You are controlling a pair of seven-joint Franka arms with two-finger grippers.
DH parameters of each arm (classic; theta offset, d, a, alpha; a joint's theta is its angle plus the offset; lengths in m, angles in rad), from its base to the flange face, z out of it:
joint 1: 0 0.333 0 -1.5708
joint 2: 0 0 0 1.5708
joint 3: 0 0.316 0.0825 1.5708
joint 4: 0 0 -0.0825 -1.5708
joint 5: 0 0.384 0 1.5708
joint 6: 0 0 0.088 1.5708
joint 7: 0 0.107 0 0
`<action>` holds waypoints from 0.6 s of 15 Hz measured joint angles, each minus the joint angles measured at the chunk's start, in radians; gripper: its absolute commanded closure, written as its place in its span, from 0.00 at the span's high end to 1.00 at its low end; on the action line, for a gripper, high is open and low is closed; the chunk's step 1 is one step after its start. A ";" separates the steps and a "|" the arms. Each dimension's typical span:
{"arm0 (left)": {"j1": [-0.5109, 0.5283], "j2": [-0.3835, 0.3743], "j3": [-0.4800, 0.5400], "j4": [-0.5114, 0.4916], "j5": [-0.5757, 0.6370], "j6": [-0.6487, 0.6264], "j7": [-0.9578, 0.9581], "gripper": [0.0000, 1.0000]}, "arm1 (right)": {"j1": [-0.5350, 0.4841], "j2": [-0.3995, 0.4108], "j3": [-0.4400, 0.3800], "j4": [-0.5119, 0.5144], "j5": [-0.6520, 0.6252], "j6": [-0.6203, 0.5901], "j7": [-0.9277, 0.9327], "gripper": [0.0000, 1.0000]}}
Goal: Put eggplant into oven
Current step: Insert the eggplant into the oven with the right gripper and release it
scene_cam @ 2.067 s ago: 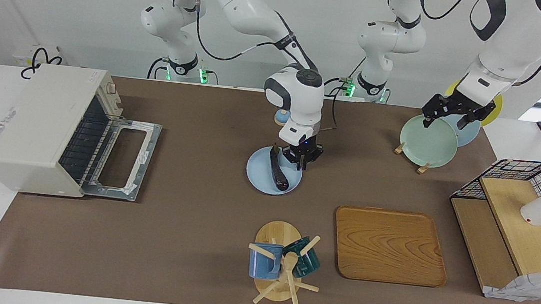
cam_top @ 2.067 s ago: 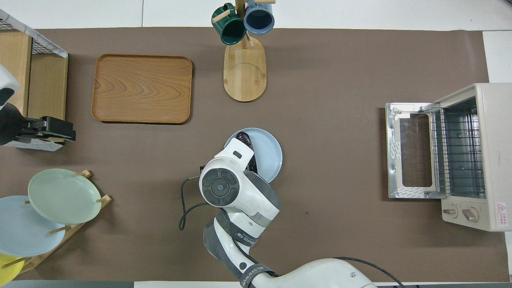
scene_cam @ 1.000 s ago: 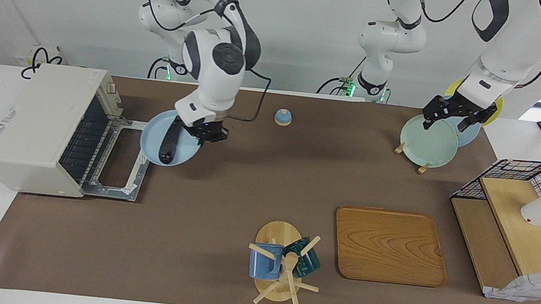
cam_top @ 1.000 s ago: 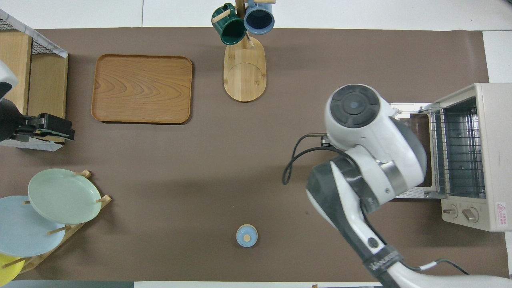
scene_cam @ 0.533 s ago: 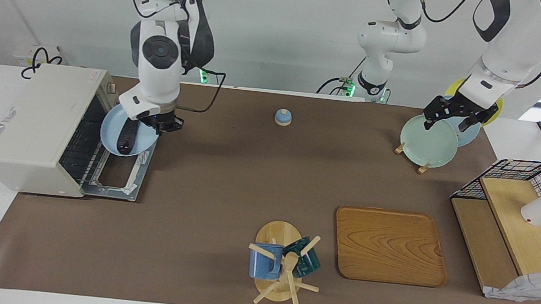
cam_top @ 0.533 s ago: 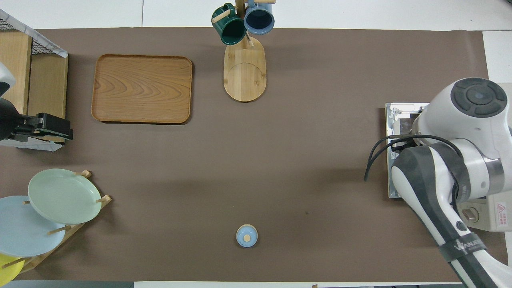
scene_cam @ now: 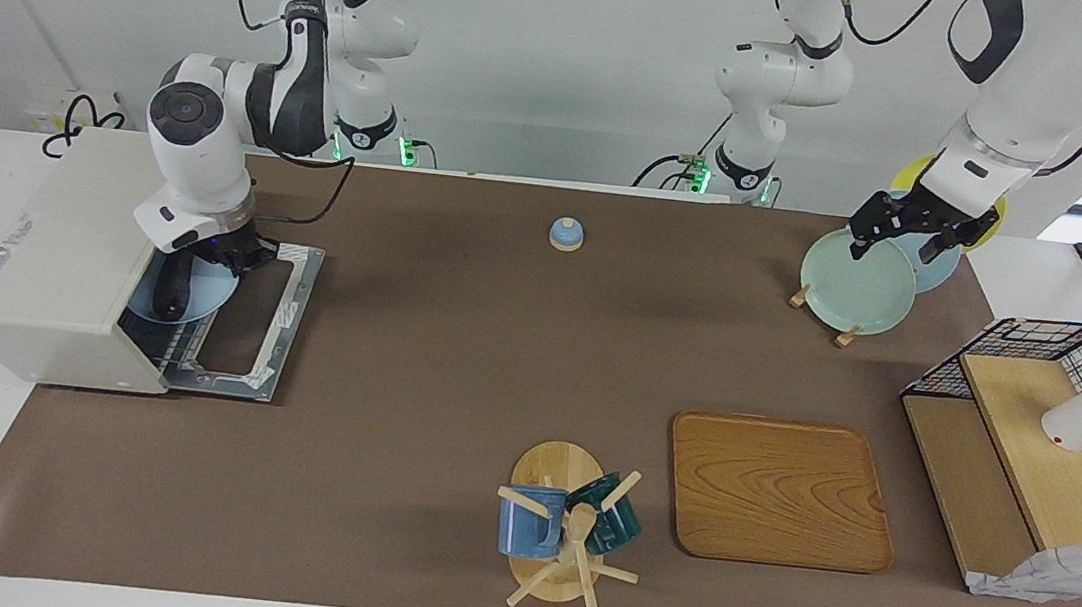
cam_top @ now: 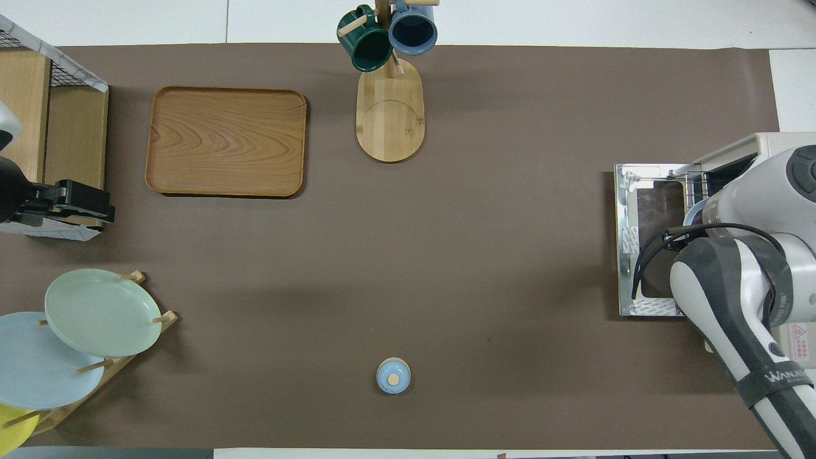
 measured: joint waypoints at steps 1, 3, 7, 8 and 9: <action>0.000 0.000 0.000 0.000 0.000 0.000 0.000 1.00 | -0.004 -0.004 0.000 -0.008 0.000 0.008 -0.003 0.06; 0.000 0.000 0.000 0.000 0.000 0.000 0.000 1.00 | -0.014 -0.009 0.000 -0.017 0.000 0.017 -0.014 0.22; 0.000 0.000 0.000 0.000 0.000 0.000 0.000 1.00 | -0.017 -0.009 0.002 -0.021 0.000 0.027 -0.022 0.28; 0.000 0.000 0.000 0.000 0.000 0.000 0.000 1.00 | -0.015 -0.009 0.003 -0.017 0.000 0.027 -0.022 0.28; 0.000 0.000 0.000 0.000 0.000 0.000 0.000 1.00 | -0.010 -0.010 0.006 -0.011 0.000 0.024 -0.023 0.28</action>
